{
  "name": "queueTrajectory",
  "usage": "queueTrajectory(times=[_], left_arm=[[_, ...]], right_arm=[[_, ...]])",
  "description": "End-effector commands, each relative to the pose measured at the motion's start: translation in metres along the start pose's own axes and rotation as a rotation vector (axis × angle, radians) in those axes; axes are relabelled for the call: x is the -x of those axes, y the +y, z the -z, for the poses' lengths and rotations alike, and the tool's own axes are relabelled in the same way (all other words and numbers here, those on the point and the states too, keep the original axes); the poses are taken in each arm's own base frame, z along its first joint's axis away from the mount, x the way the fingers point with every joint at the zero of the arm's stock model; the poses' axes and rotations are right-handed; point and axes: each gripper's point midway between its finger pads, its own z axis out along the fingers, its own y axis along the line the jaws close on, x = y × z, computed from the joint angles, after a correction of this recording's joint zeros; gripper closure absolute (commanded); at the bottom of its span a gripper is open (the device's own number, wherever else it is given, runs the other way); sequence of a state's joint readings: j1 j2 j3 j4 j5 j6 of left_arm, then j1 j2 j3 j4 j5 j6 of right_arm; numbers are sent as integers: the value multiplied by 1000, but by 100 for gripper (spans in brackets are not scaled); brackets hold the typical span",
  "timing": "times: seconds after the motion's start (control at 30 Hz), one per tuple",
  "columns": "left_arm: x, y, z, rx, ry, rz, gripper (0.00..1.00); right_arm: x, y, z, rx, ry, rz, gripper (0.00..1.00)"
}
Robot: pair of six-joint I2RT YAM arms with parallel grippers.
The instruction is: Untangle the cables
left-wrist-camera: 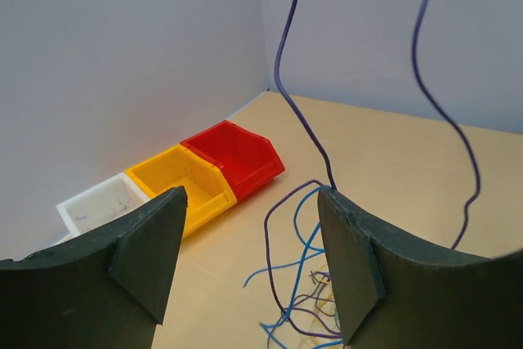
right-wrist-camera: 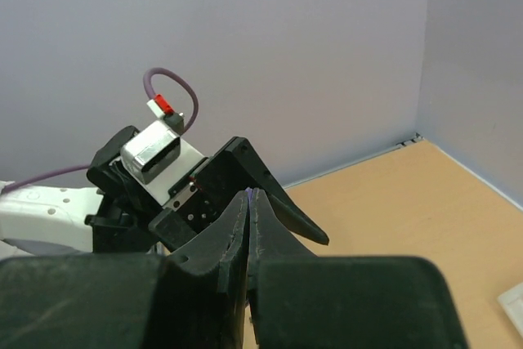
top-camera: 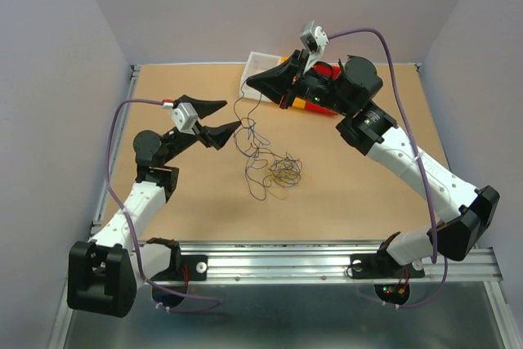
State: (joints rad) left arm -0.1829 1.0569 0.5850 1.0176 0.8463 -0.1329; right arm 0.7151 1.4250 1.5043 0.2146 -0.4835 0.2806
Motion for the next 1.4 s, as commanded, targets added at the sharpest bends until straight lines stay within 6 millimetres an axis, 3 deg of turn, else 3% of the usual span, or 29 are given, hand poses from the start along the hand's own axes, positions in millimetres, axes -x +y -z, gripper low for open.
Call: queueTrajectory(times=[0.0,0.13,0.17,0.2,0.27,0.37,0.73,0.87,0.9,0.93,1.03,1.07,1.17,1.27,1.37], left_arm=[[45,-18,2,-64,-105,-132,24],[50,-25,8,-67,-115,-174,25],[54,-28,10,-73,-121,-198,33],[52,-25,10,-55,-108,-190,34],[56,-15,12,18,-114,-193,34],[58,-22,11,-23,-122,-195,32],[57,-12,-23,-66,-125,-81,31],[51,-9,-37,-65,-107,-72,43],[42,-8,-40,-72,-82,-54,51],[39,-10,-42,-83,-73,-47,53],[24,-9,-43,-95,-44,-34,53],[20,-9,-43,-94,-38,-32,53],[6,-7,-44,-97,-11,-24,55],[-16,-5,-46,-101,34,-9,58],[-34,-7,-49,-117,67,-1,62]], right_arm=[[9,6,-2,19,-43,18,100],[10,6,-3,17,-46,16,100],[10,5,-3,17,-45,17,99],[10,5,-3,17,-46,18,100],[10,5,-3,16,-47,18,99],[10,7,-4,29,-44,13,100],[12,16,-9,71,-42,-8,100],[11,19,-11,90,-41,-13,99],[12,19,-12,89,-43,-14,100],[13,19,-13,90,-47,-12,100],[40,16,-15,57,-108,30,99],[62,20,-16,56,-153,57,99],[96,22,-21,49,-243,100,99],[159,46,-16,107,-398,161,99],[186,56,-17,145,-472,166,99]])
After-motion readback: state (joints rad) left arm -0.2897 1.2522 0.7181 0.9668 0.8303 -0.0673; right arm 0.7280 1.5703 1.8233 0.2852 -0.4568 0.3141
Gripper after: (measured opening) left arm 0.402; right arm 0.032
